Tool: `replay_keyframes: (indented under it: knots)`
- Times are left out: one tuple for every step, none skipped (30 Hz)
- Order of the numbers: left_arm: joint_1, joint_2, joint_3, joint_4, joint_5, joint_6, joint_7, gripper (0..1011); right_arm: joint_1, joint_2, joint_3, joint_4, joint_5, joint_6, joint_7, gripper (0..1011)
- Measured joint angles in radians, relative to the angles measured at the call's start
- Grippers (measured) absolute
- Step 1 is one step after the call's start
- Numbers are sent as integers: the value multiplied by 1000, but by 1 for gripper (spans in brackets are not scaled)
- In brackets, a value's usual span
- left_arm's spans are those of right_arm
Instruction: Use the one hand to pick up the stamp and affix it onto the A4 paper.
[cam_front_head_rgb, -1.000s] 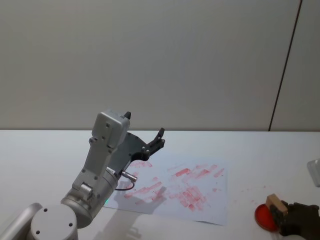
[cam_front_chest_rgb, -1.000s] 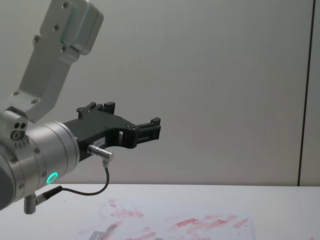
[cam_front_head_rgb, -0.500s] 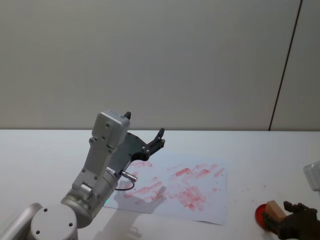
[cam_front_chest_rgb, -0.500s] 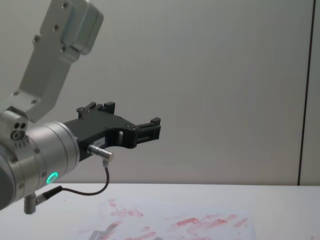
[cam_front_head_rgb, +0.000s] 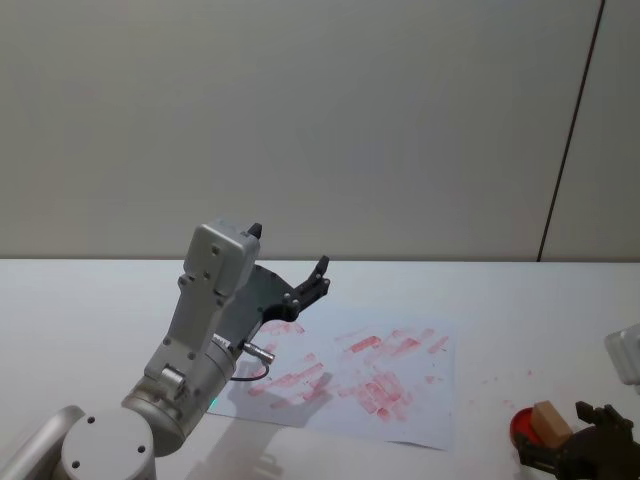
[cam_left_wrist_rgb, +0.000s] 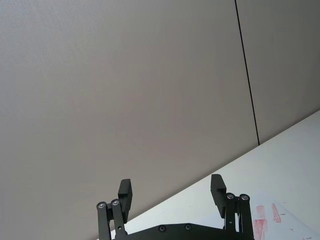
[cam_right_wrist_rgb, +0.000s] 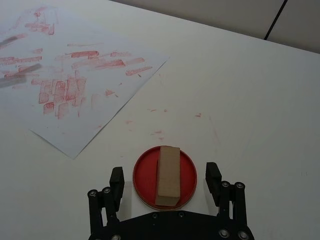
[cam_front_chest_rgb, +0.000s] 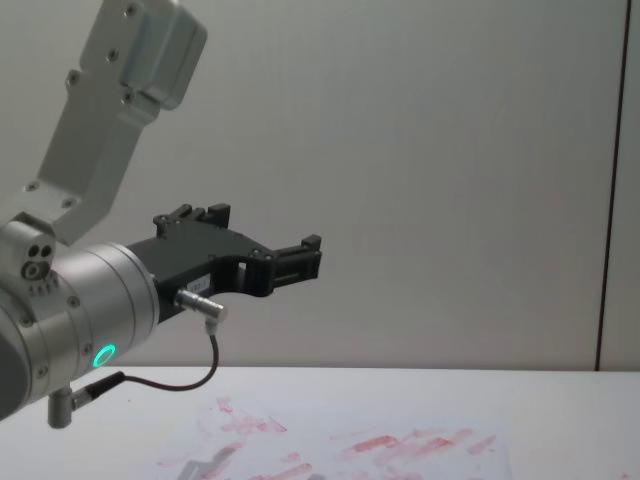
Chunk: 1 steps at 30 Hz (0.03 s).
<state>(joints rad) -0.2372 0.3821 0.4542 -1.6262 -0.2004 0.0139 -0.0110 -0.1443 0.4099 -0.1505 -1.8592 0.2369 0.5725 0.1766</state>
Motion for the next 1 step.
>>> replay_keyframes:
  knots:
    - [0,0,0,0,0,0,0,1003,0,0,0,0,0,0,0,1001]
